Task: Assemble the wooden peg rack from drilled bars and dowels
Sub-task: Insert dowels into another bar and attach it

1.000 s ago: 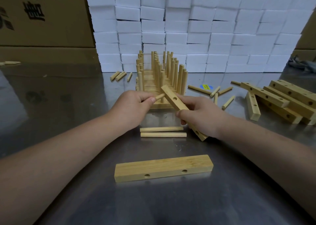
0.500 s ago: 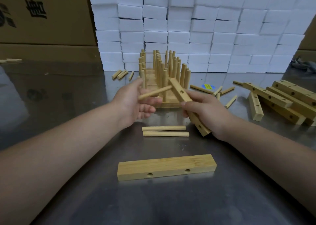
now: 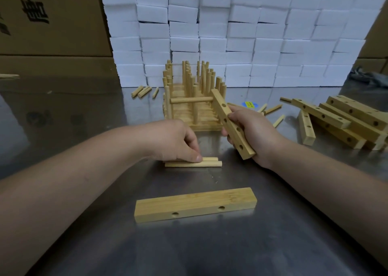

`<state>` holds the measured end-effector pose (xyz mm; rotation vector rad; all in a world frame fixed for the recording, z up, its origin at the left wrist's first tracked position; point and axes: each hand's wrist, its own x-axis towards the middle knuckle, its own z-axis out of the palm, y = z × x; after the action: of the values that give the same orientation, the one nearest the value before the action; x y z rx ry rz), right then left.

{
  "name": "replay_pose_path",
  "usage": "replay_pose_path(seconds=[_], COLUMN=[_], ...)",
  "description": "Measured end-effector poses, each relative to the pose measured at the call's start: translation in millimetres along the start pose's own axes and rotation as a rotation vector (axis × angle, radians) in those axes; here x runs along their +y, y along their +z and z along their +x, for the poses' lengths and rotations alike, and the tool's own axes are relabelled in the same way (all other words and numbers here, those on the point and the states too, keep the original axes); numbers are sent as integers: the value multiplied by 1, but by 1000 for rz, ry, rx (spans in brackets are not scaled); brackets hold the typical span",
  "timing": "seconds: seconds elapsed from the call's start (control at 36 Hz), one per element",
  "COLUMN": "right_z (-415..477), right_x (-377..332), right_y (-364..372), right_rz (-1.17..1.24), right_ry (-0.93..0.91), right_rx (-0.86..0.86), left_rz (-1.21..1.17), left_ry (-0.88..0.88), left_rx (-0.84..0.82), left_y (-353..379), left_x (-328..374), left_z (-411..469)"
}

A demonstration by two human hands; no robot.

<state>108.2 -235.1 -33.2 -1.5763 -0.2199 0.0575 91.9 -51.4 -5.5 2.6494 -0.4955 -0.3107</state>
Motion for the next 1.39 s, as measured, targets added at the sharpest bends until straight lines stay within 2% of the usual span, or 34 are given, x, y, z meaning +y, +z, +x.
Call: replay_pose_path(seconds=[0.22,0.39,0.47,0.58,0.64,0.75,0.86,1.19,1.39], right_z=[1,2,2,1,0,-1,-1,-5,-8], right_x=[1,2,3,1,0,-1,-1,-2,-1], right_y=[1,2,2,3,2,3,3,6,8], right_rz=[-12,-20,-18,20,16,14,18,-11,-99], right_ry=[-15,-41,-47,-38,-39,-37,-41,-99,-145], right_rx=[3,8,20,22,28,54,48,61,53], left_rz=[88,32,-54,-293,-336,-366,-449,-399,-322], left_ry=[25,79,100,128,155,159,160,208,268], left_rx=[-68,-11,72,319,422,502,504,464,505], left_y=[-2,4,10,20,22,22,16,26,26], left_x=[4,5,4,3,4,3,1,-11,-15], left_z=[-4,-1,1,4,4,3,4,8,8])
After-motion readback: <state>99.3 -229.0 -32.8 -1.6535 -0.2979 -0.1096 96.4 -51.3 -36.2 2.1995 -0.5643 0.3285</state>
